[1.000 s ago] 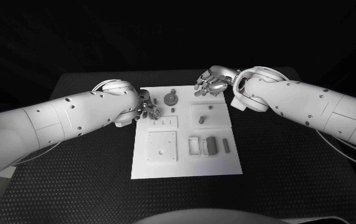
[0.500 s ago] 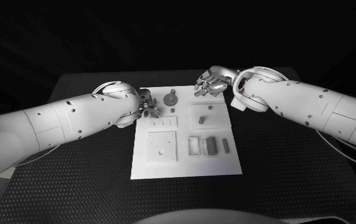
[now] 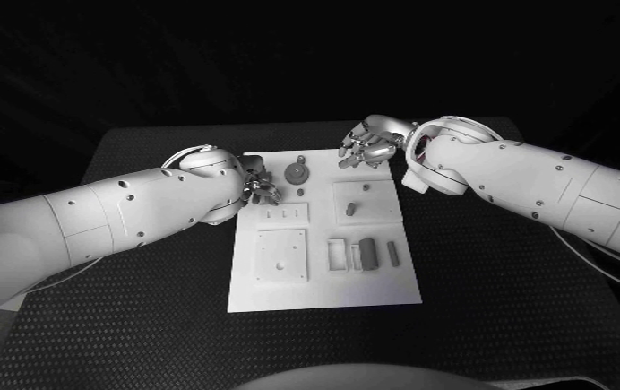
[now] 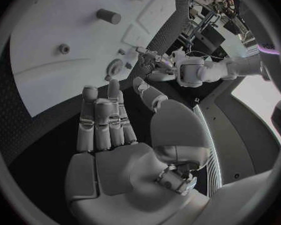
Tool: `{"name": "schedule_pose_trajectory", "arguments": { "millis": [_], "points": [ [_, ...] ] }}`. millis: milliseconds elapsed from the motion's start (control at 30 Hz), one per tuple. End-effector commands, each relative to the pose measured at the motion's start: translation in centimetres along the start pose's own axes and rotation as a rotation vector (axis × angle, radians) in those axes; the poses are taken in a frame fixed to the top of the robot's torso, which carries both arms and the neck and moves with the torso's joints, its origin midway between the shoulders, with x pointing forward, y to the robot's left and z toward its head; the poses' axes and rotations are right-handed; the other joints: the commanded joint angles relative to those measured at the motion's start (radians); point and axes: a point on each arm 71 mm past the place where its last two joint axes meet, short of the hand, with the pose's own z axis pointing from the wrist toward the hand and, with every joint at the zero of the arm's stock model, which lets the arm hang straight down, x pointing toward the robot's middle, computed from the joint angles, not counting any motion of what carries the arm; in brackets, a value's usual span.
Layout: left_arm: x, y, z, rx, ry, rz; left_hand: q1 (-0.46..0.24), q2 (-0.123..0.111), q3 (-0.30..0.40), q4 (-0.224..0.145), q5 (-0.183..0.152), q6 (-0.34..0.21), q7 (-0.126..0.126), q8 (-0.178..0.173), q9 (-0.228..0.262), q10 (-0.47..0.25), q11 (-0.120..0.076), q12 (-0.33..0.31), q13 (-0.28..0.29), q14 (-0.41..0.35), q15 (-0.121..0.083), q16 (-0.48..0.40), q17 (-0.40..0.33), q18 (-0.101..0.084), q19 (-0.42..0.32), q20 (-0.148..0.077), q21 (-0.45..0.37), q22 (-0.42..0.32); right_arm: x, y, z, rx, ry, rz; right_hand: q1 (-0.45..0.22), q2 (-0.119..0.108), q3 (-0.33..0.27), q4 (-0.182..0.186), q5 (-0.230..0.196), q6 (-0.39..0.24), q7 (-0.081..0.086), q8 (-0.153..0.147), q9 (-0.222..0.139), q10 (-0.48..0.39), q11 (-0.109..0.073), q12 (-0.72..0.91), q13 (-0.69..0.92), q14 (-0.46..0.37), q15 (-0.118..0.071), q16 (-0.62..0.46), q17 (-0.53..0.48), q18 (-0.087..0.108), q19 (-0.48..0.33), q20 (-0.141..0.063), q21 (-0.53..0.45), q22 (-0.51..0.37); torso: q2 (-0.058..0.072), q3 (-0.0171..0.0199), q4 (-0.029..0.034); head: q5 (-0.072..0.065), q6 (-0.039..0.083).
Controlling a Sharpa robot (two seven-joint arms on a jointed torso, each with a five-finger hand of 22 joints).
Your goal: Assemble the parts on the task board
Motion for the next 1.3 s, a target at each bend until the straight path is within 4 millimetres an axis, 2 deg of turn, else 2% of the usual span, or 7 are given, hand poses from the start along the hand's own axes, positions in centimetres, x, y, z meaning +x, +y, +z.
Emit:
{"name": "schedule_pose_trajectory", "arguments": {
  "millis": [33,300,667,867,1300],
  "points": [
    [0.53,-0.09,0.11,0.011,-0.014,-0.001,0.096,0.082,0.088,-0.083,0.005,-0.032,0.025,-0.003,-0.002,-0.002,0.007,0.006,-0.002,0.007,-0.002,-0.001,-0.001,-0.006,0.003,0.000,0.000,0.020,0.19,0.07,0.00,-0.007,0.015,0.002,-0.009,0.003,-0.001,0.007,0.004,0.012,0.016,-0.003,0.001,-0.004,0.004,0.003,0.001,-0.006,0.001,-0.004,-0.001,0.011,-0.004,-0.003,-0.006,0.016,0.000,-0.0009,-0.0006,0.000,0.001],
    [0.55,0.06,0.18,0.011,-0.017,-0.003,0.097,0.082,0.088,-0.082,0.004,-0.032,0.025,-0.003,-0.002,-0.002,0.007,0.006,-0.002,0.007,-0.002,-0.001,-0.001,-0.006,0.004,0.000,0.000,0.020,0.21,0.09,0.01,-0.007,0.016,0.003,-0.009,0.003,-0.001,0.007,0.004,0.012,0.016,-0.003,0.001,-0.004,0.004,0.003,0.001,-0.006,0.001,-0.004,-0.001,0.011,-0.004,-0.003,-0.006,0.016,0.000,0.0003,-0.0001,-0.001,0.001],
    [0.66,-0.10,0.12,0.018,-0.024,-0.002,0.101,0.081,0.088,-0.082,0.002,-0.030,0.025,-0.004,-0.002,-0.001,0.007,0.007,-0.002,0.008,-0.002,-0.001,-0.002,-0.005,0.005,0.000,0.000,0.019,0.24,0.10,0.01,-0.008,0.019,0.005,-0.009,0.003,-0.001,0.007,0.004,0.012,0.016,-0.003,0.002,-0.004,0.004,0.003,0.001,-0.006,0.001,-0.004,-0.001,0.011,-0.004,-0.003,-0.007,0.016,0.001,0.0003,-0.0002,-0.001,0.000],
    [0.83,-0.16,0.03,0.028,-0.040,0.024,0.102,0.080,0.089,-0.082,0.002,-0.029,0.025,-0.005,-0.002,-0.001,0.007,0.007,-0.002,0.008,-0.002,-0.002,-0.002,-0.005,0.005,0.000,0.000,0.019,0.25,0.09,-0.02,-0.008,0.020,0.005,-0.009,0.003,-0.001,0.007,0.004,0.012,0.016,-0.003,0.002,-0.004,0.004,0.003,0.001,-0.006,0.001,-0.004,-0.001,0.011,-0.004,-0.003,-0.007,0.016,0.000,-0.0006,0.0016,-0.001,0.000],
    [1.30,0.33,-0.16,0.028,-0.031,0.006,0.107,0.079,0.089,-0.082,0.002,-0.026,0.024,-0.005,-0.002,0.000,0.006,0.008,-0.002,0.010,-0.002,-0.002,-0.002,-0.004,0.007,0.000,0.000,0.019,0.26,0.08,-0.02,-0.008,0.021,0.005,-0.009,0.003,-0.001,0.008,0.004,0.012,0.016,-0.003,0.002,-0.004,0.004,0.003,0.001,-0.006,0.001,-0.004,-0.001,0.011,-0.004,-0.003,-0.007,0.016,0.001,-0.0002,-0.0004,0.000,0.001]
  ]
}}
